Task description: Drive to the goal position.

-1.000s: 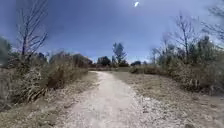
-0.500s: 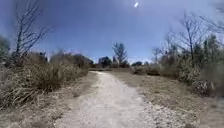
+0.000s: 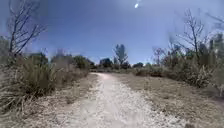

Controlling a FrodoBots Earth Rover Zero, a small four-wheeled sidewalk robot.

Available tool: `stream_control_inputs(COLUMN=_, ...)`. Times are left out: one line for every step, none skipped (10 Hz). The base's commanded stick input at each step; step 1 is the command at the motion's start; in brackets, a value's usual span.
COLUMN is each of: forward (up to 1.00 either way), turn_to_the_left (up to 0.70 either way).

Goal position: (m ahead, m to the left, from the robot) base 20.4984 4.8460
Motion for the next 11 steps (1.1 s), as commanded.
stream_control_inputs(forward=0.7, turn_to_the_left=0.0)
stream_control_inputs(forward=0.7, turn_to_the_left=0.0)
stream_control_inputs(forward=0.7, turn_to_the_left=0.0)
stream_control_inputs(forward=0.7, turn_to_the_left=0.0)
stream_control_inputs(forward=0.7, turn_to_the_left=0.0)
stream_control_inputs(forward=0.7, turn_to_the_left=0.0)
stream_control_inputs(forward=0.7, turn_to_the_left=0.0)
stream_control_inputs(forward=0.7, turn_to_the_left=0.0)
stream_control_inputs(forward=0.7, turn_to_the_left=0.0)
stream_control_inputs(forward=0.7, turn_to_the_left=-0.18)
stream_control_inputs(forward=0.7, turn_to_the_left=-0.35)
